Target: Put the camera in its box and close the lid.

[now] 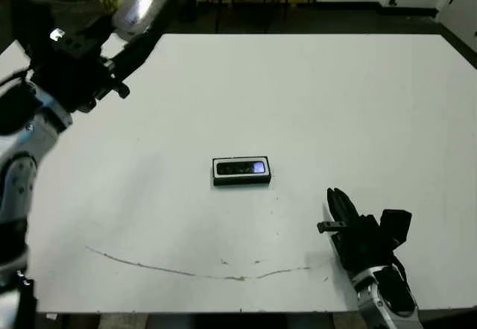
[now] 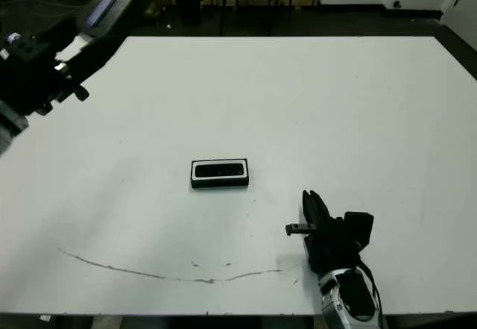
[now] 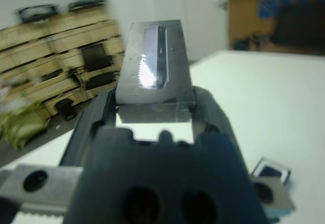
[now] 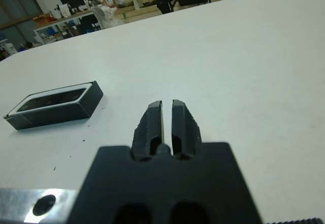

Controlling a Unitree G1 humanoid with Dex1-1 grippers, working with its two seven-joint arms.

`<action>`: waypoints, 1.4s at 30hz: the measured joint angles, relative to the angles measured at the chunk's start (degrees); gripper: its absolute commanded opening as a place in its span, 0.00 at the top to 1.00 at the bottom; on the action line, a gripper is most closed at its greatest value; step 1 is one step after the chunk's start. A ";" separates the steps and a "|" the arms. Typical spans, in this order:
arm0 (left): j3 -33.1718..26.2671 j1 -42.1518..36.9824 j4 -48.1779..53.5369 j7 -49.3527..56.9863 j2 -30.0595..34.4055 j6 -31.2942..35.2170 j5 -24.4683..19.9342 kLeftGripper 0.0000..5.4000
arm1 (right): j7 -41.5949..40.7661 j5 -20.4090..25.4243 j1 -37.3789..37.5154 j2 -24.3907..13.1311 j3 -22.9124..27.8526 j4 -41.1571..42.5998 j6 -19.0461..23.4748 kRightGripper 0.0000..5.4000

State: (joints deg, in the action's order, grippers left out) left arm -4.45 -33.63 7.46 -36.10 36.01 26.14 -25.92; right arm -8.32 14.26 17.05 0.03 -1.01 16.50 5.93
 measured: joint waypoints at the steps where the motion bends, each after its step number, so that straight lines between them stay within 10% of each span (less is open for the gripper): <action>1: 1.20 -1.03 -1.45 -2.46 0.56 -1.01 1.02 0.59 | -0.04 -0.06 -0.21 -0.04 0.03 -0.27 -0.26 1.00; 18: 23.22 -11.25 -12.28 -28.45 2.73 -7.22 18.79 0.59 | 2.31 0.39 -1.01 -0.92 2.65 4.09 6.67 1.00; 42: 26.28 -13.08 -26.14 -39.60 -4.81 -6.66 21.01 0.59 | 6.80 2.71 -9.57 -1.69 10.14 7.46 12.70 1.00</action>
State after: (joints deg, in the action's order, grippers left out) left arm 21.83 -46.71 -18.68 -75.70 31.21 19.48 -4.91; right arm -1.52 16.97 7.49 -1.66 9.13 23.96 18.63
